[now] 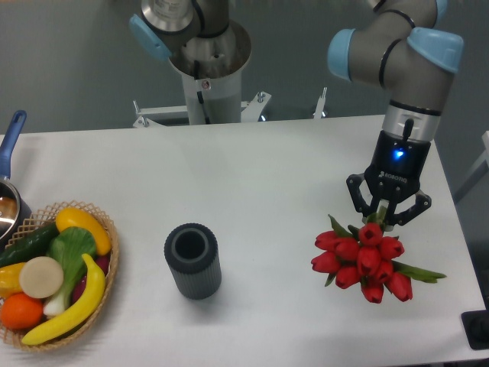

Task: Insert the flowers into the vase
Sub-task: 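Lift the red tulip bunch with the gripper off the table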

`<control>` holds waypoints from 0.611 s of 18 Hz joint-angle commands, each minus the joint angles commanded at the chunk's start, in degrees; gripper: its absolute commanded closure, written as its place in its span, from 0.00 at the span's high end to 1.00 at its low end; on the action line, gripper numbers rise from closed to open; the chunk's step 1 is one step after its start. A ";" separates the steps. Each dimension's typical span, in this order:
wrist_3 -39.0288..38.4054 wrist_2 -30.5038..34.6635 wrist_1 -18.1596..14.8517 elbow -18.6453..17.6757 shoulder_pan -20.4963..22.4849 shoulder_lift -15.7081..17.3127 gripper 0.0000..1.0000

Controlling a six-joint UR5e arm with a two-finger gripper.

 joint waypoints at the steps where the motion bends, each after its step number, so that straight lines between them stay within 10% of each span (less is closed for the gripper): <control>1: 0.00 -0.36 0.09 -0.17 -0.17 -0.09 0.21; 11: -1.93 -13.78 0.18 0.35 -2.45 0.97 0.23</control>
